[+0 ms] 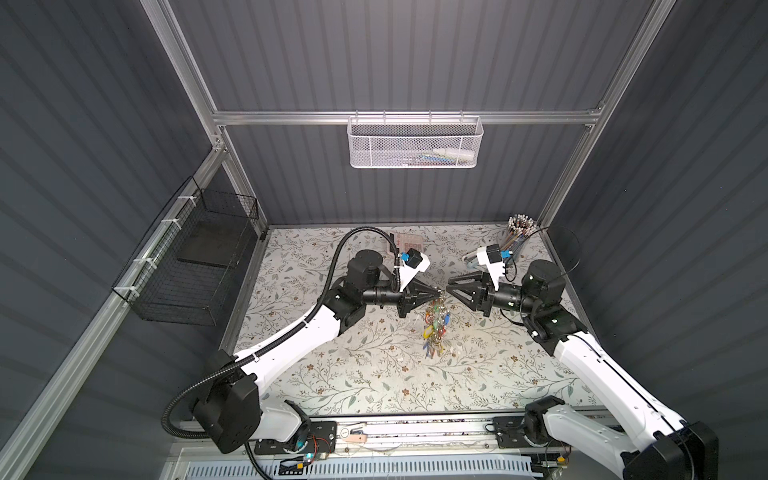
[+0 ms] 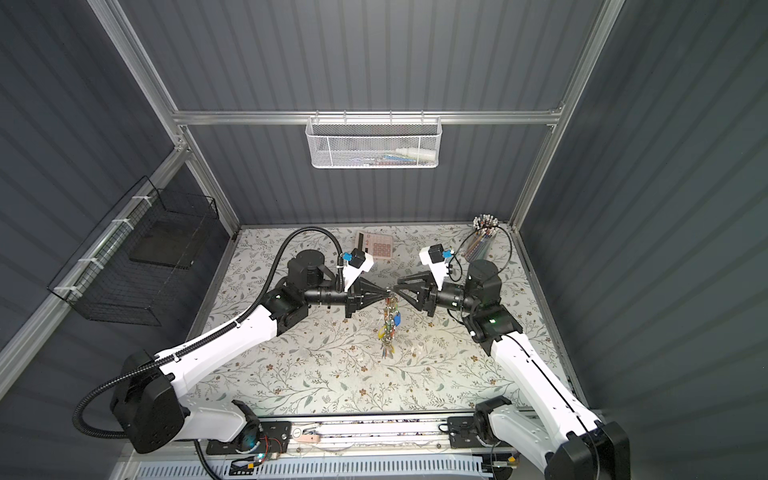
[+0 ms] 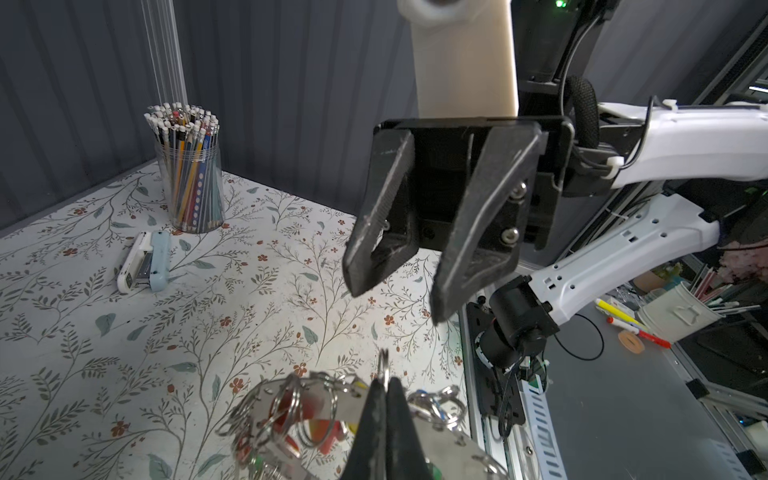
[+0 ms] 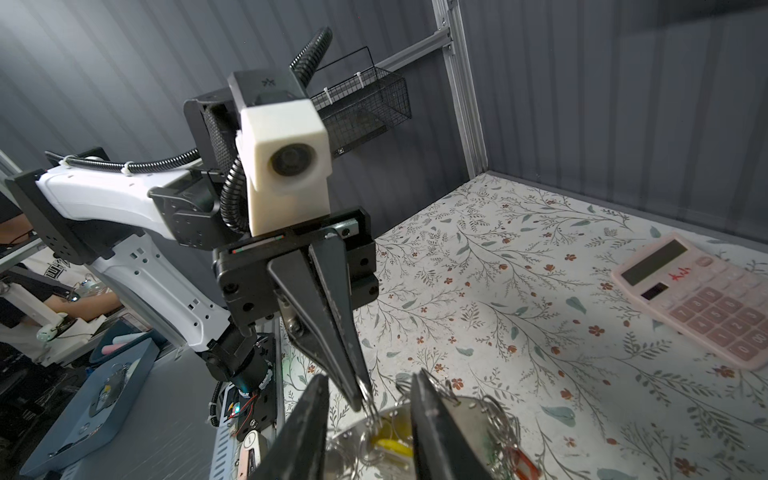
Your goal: Put the keys on the keyring
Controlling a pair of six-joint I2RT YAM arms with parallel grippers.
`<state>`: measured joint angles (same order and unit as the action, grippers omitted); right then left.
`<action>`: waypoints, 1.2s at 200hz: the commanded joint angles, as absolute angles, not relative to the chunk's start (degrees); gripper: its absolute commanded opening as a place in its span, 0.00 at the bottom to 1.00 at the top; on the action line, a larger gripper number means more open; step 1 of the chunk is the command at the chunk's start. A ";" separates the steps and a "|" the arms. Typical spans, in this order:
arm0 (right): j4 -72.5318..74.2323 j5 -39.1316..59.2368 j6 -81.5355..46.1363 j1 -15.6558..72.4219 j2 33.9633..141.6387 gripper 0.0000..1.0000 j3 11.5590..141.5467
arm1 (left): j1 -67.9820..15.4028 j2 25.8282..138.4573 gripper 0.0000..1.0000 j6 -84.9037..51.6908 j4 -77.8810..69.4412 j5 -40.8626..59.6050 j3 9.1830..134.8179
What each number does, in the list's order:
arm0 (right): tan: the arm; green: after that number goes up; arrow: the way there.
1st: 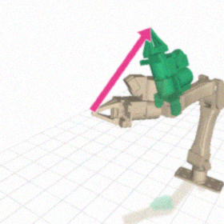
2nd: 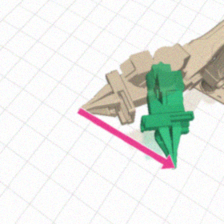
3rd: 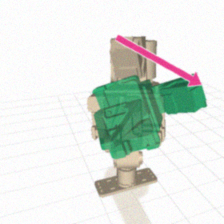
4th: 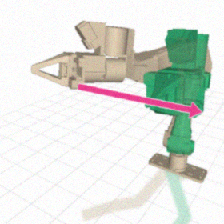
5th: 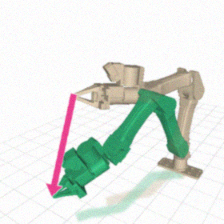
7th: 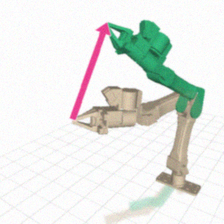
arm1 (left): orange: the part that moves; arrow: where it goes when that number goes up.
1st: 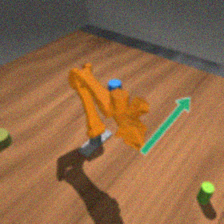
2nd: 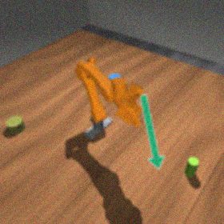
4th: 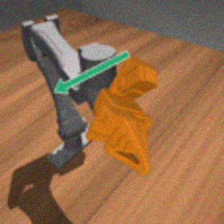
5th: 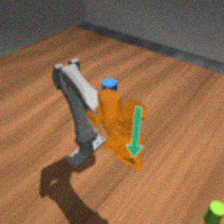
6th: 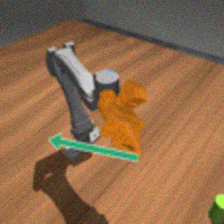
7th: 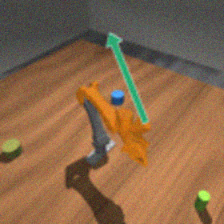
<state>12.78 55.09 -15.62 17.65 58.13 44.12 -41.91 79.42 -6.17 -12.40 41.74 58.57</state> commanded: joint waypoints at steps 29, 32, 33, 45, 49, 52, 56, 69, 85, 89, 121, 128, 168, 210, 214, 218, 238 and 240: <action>17.43 57.06 -18.16 17.67 58.81 0.31 41.85 | -42.66 76.98 0.00 -15.34 -32.71 36.32 54.16; 17.48 56.98 -18.19 17.67 58.83 0.31 41.71 | -42.71 76.98 0.00 -15.54 -33.30 36.15 53.87; 17.49 56.92 -18.19 17.67 58.77 0.31 41.68 | -42.71 76.99 0.00 -15.64 -33.53 36.09 53.83; 17.70 55.95 -18.28 17.67 58.42 0.31 41.11 | -42.80 77.21 0.00 -16.75 -36.04 35.54 52.81; 17.86 55.69 -18.33 17.67 58.29 0.31 40.88 | -42.79 77.25 0.00 -17.31 -36.89 35.39 52.51; 18.16 55.51 -18.41 17.67 58.15 0.31 40.71 | -42.79 77.33 0.00 -17.70 -37.71 35.34 52.33; 18.48 55.45 -18.74 17.62 58.10 0.31 40.44 | -42.80 77.47 0.00 -18.12 -38.69 35.31 51.97; 19.87 55.62 -19.78 17.58 58.55 0.31 40.04 | -42.87 77.86 0.00 -19.33 -41.65 34.85 50.90; 20.47 56.65 -20.47 17.66 59.48 0.30 40.02 | -42.98 78.18 0.00 -20.28 -44.28 34.05 49.97; 20.63 56.83 -20.63 17.66 59.74 0.30 40.01 | -43.04 78.30 0.00 -20.46 -44.89 33.97 49.77; 21.61 57.74 -21.27 17.80 60.98 0.27 40.01 | -43.15 79.13 0.00 -22.11 -49.24 33.03 48.54; 21.70 57.80 -21.35 17.90 61.29 0.26 40.10 | -43.15 79.27 0.00 -22.32 -49.78 32.73 48.34; 23.35 58.15 -21.97 18.76 62.64 0.22 40.21 | -43.50 80.40 0.00 -23.03 -51.57 32.23 47.81; 25.74 59.70 -23.35 19.25 63.45 0.20 39.72 | -43.69 81.45 0.00 -23.44 -52.88 31.91 47.55; 25.99 59.74 -23.56 19.25 63.53 0.20 39.67 | -43.72 81.47 0.00 -23.43 -53.06 31.90 47.55; 26.37 59.99 -23.80 19.24 63.54 0.20 39.50 | -43.76 81.62 0.00 -23.49 -53.23 31.92 47.49; 27.07 60.41 -24.44 19.25 63.72 0.20 39.32 | -43.77 82.35 0.00 -23.90 -54.11 32.04 47.66; 27.07 60.34 -24.43 19.25 63.72 0.20 39.25 | -43.77 82.35 0.00 -23.97 -54.18 32.00 47.71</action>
<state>24.18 57.74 -23.27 18.68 63.46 40.05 -43.20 81.84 -22.83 -47.37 32.29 47.11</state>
